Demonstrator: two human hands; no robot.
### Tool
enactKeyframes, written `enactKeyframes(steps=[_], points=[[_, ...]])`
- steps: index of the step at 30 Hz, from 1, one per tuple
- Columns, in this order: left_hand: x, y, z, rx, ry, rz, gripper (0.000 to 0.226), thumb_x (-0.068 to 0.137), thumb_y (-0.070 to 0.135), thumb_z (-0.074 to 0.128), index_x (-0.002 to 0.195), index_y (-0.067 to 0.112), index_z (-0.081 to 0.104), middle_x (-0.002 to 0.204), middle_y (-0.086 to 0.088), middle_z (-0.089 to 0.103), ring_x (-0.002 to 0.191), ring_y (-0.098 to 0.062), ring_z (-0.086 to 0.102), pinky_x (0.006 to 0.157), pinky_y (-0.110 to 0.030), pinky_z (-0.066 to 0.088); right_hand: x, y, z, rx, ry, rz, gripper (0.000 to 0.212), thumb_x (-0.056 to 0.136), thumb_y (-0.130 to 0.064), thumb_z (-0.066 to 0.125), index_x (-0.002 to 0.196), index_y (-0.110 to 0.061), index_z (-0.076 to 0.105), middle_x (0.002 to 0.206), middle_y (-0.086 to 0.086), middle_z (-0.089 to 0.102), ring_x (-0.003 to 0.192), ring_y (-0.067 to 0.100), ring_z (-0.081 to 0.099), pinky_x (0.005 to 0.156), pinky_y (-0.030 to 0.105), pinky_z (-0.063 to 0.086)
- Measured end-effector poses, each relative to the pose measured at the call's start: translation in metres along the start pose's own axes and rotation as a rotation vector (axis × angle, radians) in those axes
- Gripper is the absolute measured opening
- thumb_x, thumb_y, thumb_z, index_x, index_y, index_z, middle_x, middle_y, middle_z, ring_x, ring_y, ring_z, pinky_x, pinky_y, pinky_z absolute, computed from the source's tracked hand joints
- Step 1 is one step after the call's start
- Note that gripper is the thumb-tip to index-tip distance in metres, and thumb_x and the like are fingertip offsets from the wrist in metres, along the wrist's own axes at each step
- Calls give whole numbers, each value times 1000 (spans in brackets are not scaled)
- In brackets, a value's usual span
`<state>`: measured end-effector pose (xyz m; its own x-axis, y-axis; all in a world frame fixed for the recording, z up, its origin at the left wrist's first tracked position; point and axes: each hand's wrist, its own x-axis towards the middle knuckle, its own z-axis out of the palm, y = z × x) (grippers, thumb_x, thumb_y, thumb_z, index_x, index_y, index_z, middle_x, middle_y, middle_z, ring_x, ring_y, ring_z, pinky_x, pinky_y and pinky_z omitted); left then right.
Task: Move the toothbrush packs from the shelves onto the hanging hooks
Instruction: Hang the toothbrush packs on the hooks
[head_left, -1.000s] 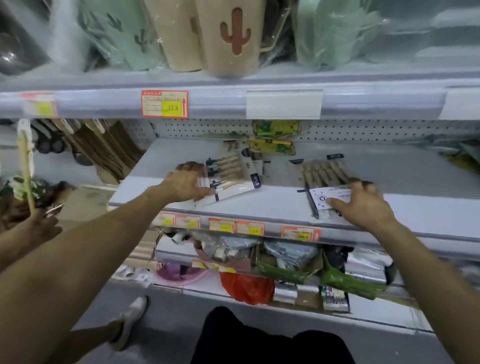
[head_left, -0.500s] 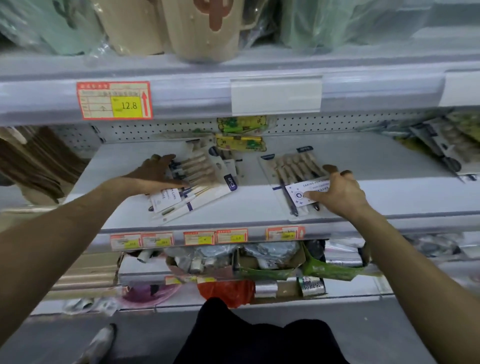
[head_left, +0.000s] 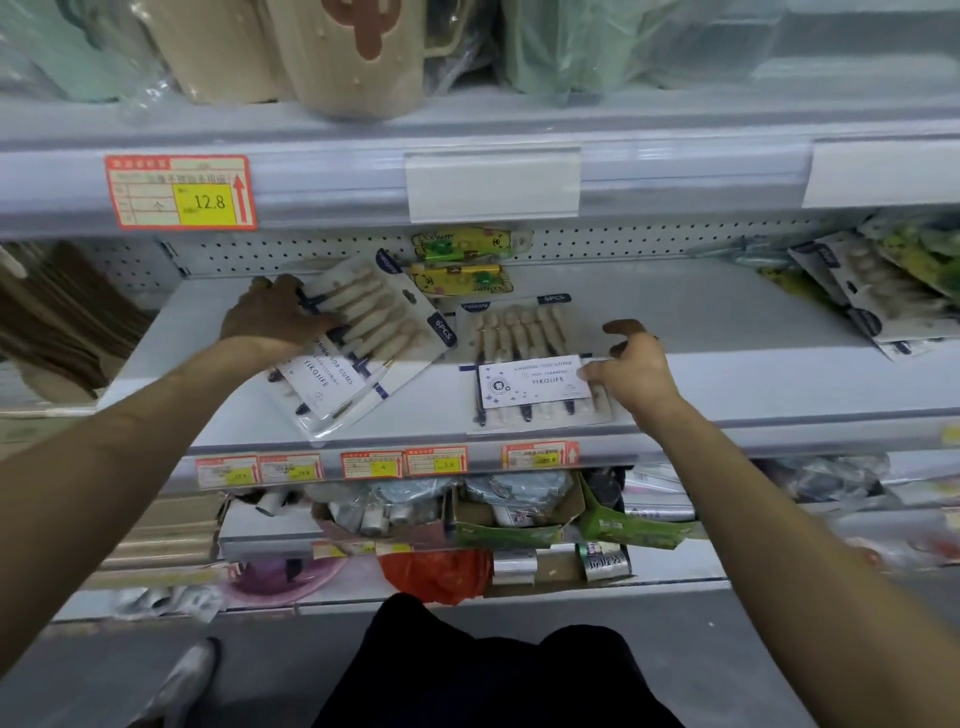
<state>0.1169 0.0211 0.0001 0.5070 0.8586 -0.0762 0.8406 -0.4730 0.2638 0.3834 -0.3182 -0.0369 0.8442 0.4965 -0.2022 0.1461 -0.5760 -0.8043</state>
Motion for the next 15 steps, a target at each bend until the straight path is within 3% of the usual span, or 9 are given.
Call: enactKeyframes(steps=[4, 6, 10, 13, 15], points=[[-7, 9, -7, -14, 23, -84, 85, 77, 75, 75, 135, 17, 53, 133, -17, 51, 117, -42, 62, 101, -51, 52, -2, -4, 3, 370, 8, 103, 52, 85, 6, 78, 128, -14, 55, 113, 16, 67, 95, 28, 69, 85, 43, 61], [-10, 13, -10, -34, 40, -98, 82, 75, 74, 76, 131, 18, 55, 132, -15, 53, 117, -41, 63, 101, -51, 52, -4, -11, 0, 564, -56, 198, 47, 90, 6, 73, 127, -12, 53, 107, 16, 71, 89, 28, 71, 75, 40, 61], [-16, 13, -15, -73, 52, -110, 76, 74, 74, 76, 123, 19, 55, 126, -10, 63, 114, -37, 64, 96, -47, 53, -8, -19, 7, 638, -182, 250, 23, 91, -1, 73, 114, 2, 67, 100, 18, 75, 87, 31, 73, 77, 42, 60], [-17, 7, -26, -110, 38, -72, 67, 82, 75, 70, 112, 15, 63, 117, -12, 70, 107, -36, 65, 86, -41, 50, -14, -28, 17, 674, -239, 260, 55, 83, -3, 84, 130, 8, 58, 109, 19, 77, 94, 32, 78, 82, 46, 65], [-18, 2, -36, -180, 19, -39, 59, 85, 73, 69, 97, 15, 68, 100, -11, 73, 91, -32, 66, 76, -38, 48, -21, -36, 24, 661, -246, 232, 65, 80, 1, 86, 133, -3, 48, 112, 17, 74, 93, 31, 78, 74, 45, 66]])
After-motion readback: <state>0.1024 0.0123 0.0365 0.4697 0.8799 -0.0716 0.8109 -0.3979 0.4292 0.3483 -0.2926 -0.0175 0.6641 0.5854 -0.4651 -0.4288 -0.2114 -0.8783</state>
